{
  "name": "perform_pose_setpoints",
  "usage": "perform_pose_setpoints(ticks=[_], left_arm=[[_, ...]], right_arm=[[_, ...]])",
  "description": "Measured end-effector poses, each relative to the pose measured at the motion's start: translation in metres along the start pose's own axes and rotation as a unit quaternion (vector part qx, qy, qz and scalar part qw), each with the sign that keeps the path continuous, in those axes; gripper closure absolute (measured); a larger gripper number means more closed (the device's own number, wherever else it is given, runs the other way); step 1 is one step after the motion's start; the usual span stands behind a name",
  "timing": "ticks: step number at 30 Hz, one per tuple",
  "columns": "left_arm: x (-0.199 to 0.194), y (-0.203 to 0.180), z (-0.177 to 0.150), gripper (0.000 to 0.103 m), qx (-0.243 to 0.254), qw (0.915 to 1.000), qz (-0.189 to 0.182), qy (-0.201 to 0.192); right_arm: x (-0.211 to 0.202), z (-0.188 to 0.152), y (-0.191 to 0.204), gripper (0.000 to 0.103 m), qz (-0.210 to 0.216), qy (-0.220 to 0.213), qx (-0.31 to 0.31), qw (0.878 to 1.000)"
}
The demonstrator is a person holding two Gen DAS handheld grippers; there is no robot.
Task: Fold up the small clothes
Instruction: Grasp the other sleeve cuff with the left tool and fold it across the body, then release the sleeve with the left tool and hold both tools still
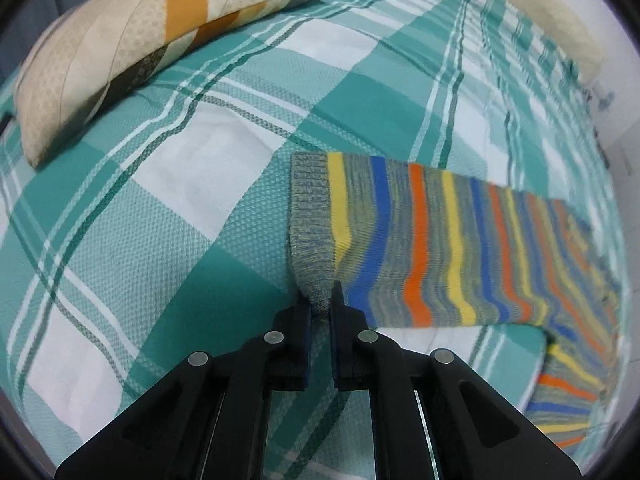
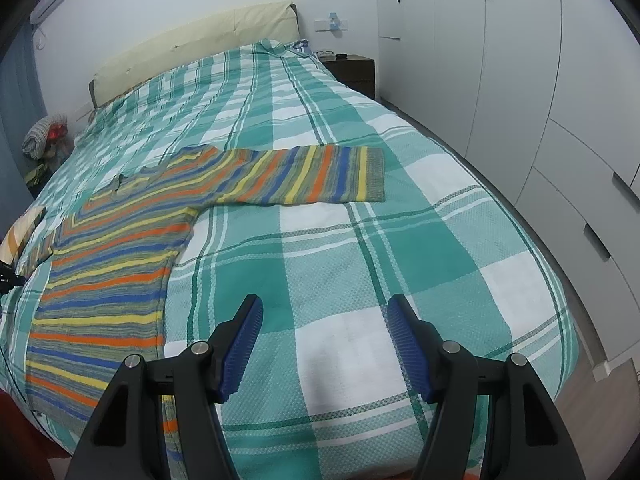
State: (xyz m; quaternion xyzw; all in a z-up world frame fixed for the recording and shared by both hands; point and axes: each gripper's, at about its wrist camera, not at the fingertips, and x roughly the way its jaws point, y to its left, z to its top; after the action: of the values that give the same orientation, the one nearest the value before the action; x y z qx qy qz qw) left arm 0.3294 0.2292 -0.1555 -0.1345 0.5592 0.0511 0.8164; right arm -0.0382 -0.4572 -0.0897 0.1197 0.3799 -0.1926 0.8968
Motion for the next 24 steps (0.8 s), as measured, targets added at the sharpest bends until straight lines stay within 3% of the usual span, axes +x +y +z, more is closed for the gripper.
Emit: perform_pose_setpoints(ticks=[3,5,9,10,12,14,18,20,24], left_arm=[[0.002,0.002,-0.001,0.097,-0.009,0.9999,0.005,-0.004],[-0.001,0.005,-0.003,0.091,-0.016,0.9998,0.001,-0.013],[-0.023,0.019,-0.017,0.034,-0.027,0.9988,0.014,-0.039],[-0.034,0.023,-0.023,0.027,-0.026,0.9983,0.006,-0.052],[-0.053,0.026,-0.039,0.021,-0.015,0.9975,-0.006,-0.068],[-0.074,0.025,-0.063,0.018,0.007,0.9967,0.0,-0.081],[-0.103,0.006,-0.122,0.015,0.056,0.9937,-0.01,-0.096],[-0.111,-0.009,-0.153,0.013,0.075,0.9917,-0.035,-0.099],[-0.108,-0.04,-0.194,0.008,0.126,0.9857,-0.043,-0.103]], right_arm=[[-0.002,0.0,-0.002,0.038,0.0,-0.005,0.003,1.0],[-0.004,-0.001,-0.005,0.038,-0.001,-0.01,0.01,1.0],[-0.007,-0.003,-0.011,0.038,-0.002,-0.015,0.029,0.999],[-0.008,-0.003,-0.013,0.038,-0.002,-0.016,0.036,0.999],[-0.008,-0.003,-0.015,0.036,-0.004,-0.018,0.043,0.999],[-0.009,-0.003,-0.016,0.026,-0.007,-0.02,0.045,0.999],[-0.009,-0.003,-0.007,0.026,-0.016,-0.02,0.027,0.999],[-0.007,-0.003,-0.001,0.026,-0.021,-0.014,0.012,1.0],[0.006,-0.001,0.017,0.026,-0.019,0.017,-0.018,1.0]])
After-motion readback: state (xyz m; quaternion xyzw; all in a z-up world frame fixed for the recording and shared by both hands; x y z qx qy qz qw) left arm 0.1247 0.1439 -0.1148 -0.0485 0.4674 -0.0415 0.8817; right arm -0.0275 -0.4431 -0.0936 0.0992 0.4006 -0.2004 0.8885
